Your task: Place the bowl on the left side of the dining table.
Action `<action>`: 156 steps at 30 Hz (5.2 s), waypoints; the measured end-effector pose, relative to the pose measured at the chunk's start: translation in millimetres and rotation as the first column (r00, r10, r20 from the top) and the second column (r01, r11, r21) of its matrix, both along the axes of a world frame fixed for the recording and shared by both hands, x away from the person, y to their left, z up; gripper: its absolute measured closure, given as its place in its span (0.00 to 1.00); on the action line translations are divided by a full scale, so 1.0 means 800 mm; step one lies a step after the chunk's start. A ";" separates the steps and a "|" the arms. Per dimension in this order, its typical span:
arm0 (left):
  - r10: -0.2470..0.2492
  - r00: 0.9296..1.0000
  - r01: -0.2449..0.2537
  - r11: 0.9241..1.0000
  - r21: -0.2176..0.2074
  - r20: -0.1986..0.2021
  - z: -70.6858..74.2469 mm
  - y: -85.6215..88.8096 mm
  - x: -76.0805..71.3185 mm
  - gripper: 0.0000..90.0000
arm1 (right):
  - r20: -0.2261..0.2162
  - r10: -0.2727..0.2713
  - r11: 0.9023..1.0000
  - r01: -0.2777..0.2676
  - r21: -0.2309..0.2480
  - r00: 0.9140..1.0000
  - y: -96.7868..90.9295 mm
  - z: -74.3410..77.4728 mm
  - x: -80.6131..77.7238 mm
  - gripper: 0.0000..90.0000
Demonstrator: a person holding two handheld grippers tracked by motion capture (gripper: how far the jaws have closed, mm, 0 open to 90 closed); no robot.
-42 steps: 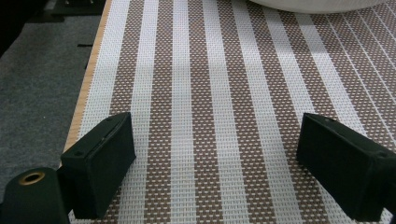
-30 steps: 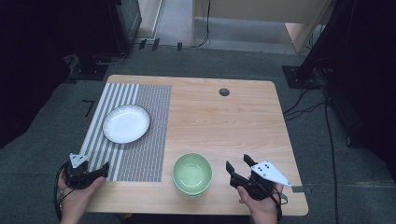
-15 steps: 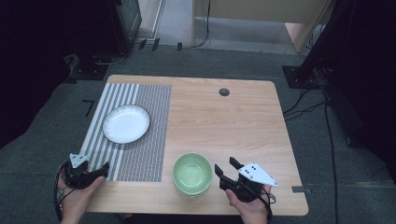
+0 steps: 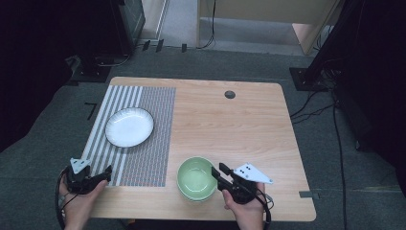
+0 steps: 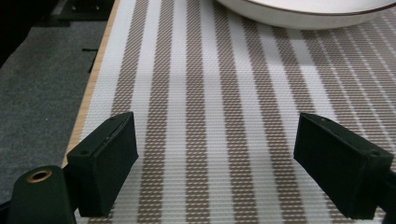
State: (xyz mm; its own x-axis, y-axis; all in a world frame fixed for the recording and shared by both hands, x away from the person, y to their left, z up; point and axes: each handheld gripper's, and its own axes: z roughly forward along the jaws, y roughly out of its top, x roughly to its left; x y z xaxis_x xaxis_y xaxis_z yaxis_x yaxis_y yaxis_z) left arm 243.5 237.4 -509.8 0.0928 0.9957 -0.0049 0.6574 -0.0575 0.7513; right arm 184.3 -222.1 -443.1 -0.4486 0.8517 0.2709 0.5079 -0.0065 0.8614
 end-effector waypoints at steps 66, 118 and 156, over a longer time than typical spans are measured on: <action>-0.434 0.873 0.465 0.878 -0.112 0.224 0.103 -0.218 -0.033 0.28 | -0.039 -0.007 0.963 -0.004 -0.271 0.999 0.033 0.008 0.016 0.95; -0.530 0.800 0.574 0.813 -0.101 0.282 0.077 -0.270 -0.043 0.95 | 0.429 0.034 0.917 0.142 -0.372 0.903 0.044 0.002 -0.031 0.97; -0.406 0.804 0.502 0.855 -0.131 0.435 0.099 -0.260 -0.057 0.93 | 0.472 -0.182 0.949 0.279 -0.144 0.863 0.054 0.019 -0.044 0.61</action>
